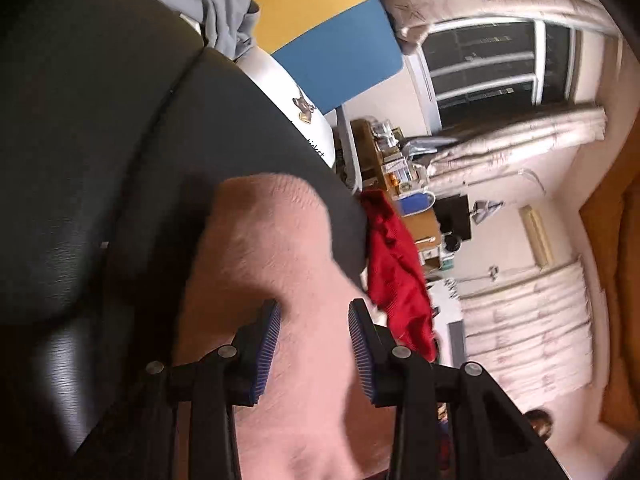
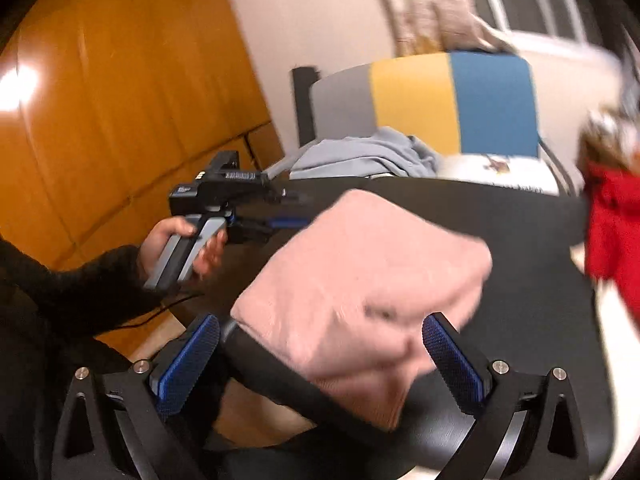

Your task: Fold clothes

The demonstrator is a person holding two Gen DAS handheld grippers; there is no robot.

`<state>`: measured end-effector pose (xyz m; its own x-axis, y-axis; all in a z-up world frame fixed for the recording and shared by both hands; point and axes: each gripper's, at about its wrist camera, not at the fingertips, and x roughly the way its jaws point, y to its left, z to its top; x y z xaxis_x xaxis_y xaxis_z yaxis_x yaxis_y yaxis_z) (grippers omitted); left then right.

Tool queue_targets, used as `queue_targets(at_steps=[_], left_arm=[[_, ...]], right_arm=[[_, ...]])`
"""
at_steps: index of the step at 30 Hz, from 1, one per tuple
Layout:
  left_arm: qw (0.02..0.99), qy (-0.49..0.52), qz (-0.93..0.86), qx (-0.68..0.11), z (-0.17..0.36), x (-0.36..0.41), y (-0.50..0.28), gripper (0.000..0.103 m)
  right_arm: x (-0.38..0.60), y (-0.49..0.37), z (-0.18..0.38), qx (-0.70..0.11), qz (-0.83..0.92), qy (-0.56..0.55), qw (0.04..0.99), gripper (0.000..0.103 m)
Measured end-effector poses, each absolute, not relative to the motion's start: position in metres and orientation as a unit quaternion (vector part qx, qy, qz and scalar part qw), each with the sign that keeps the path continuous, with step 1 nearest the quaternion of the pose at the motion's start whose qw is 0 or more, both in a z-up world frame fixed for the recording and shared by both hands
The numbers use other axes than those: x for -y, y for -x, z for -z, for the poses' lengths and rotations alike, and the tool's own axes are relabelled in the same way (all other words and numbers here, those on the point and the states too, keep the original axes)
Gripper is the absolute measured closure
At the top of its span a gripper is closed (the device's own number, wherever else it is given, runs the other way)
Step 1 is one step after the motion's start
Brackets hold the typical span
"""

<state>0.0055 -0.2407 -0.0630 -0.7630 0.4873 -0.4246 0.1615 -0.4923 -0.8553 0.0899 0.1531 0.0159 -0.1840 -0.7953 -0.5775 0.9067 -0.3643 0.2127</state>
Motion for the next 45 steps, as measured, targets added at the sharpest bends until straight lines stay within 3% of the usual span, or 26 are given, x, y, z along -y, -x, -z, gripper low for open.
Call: queue_targets(at_steps=[1, 2, 3, 4, 5, 6, 8, 11, 16, 19, 21, 24, 28, 29, 32, 35, 38, 41, 43, 44, 45], left_arm=[[0.105, 0.327, -0.806, 0.483, 0.064, 0.241, -0.011, 0.068], [0.108, 0.325, -0.812, 0.472, 0.066, 0.241, -0.016, 0.068], [0.116, 0.324, -0.821, 0.456, 0.064, 0.236, -0.019, 0.068], [0.131, 0.324, -0.834, 0.427, 0.060, 0.227, -0.019, 0.068], [0.143, 0.326, -0.847, 0.395, 0.055, 0.218, -0.020, 0.068], [0.153, 0.331, -0.859, 0.359, 0.053, 0.208, -0.021, 0.068], [0.169, 0.350, -0.878, 0.280, 0.054, 0.184, -0.021, 0.068], [0.186, 0.393, -0.879, 0.197, 0.068, 0.154, -0.019, 0.070], [0.186, 0.408, -0.877, 0.172, 0.079, 0.141, -0.027, 0.072], [0.185, 0.407, -0.878, 0.174, 0.076, 0.141, -0.033, 0.072], [0.186, 0.396, -0.882, 0.172, 0.069, 0.143, -0.037, 0.070], [0.185, 0.373, -0.895, 0.159, 0.055, 0.144, -0.039, 0.068], [0.183, 0.347, -0.909, 0.138, 0.040, 0.142, -0.025, 0.067], [0.183, 0.341, -0.912, 0.134, 0.037, 0.141, -0.020, 0.067], [0.176, 0.344, -0.915, 0.116, 0.040, 0.140, -0.008, 0.066], [0.156, 0.372, -0.910, 0.092, 0.056, 0.141, -0.006, 0.068], [0.142, 0.375, -0.910, 0.104, 0.074, 0.143, -0.014, 0.076], [0.127, 0.367, -0.911, 0.138, 0.077, 0.145, -0.022, 0.076], [0.127, 0.357, -0.914, 0.143, 0.070, 0.147, -0.021, 0.076], [0.132, 0.349, -0.915, 0.149, 0.063, 0.151, -0.020, 0.073], [0.132, 0.340, -0.918, 0.156, 0.056, 0.157, -0.017, 0.070]], right_arm=[[-0.139, -0.082, -0.014, -0.113, 0.758, -0.329, 0.552, 0.001], [-0.129, -0.072, -0.007, -0.131, 0.751, -0.350, 0.544, 0.010], [-0.119, -0.065, 0.004, -0.147, 0.743, -0.378, 0.532, 0.034], [-0.111, -0.057, 0.016, -0.160, 0.734, -0.408, 0.519, 0.050], [-0.107, -0.049, 0.029, -0.163, 0.725, -0.436, 0.507, 0.076], [-0.107, -0.041, 0.040, -0.163, 0.720, -0.452, 0.501, 0.082], [-0.114, -0.037, 0.054, -0.162, 0.716, -0.474, 0.486, 0.085], [-0.147, -0.031, 0.075, -0.101, 0.725, -0.507, 0.455, 0.085], [-0.185, -0.024, 0.099, 0.005, 0.728, -0.518, 0.449, 0.084], [-0.201, -0.021, 0.096, 0.053, 0.728, -0.510, 0.455, 0.064], [-0.206, -0.019, 0.083, 0.070, 0.732, -0.495, 0.463, 0.033], [-0.207, -0.006, 0.066, 0.109, 0.752, -0.449, 0.470, 0.014], [-0.189, 0.026, 0.076, 0.134, 0.769, -0.454, 0.430, 0.014], [-0.182, 0.036, 0.083, 0.135, 0.770, -0.466, 0.414, 0.019], [-0.162, 0.057, 0.104, 0.133, 0.772, -0.490, 0.383, 0.070], [-0.151, 0.054, 0.087, 0.085, 0.809, -0.443, 0.378, 0.086], [-0.146, 0.052, 0.094, 0.017, 0.829, -0.434, 0.353, 0.085], [-0.151, 0.051, 0.103, 0.024, 0.832, -0.422, 0.359, 0.081], [-0.157, 0.054, 0.100, 0.034, 0.835, -0.424, 0.350, 0.060], [-0.161, 0.056, 0.098, 0.037, 0.835, -0.428, 0.343, 0.045], [-0.162, 0.058, 0.093, 0.038, 0.838, -0.428, 0.336, 0.042]])
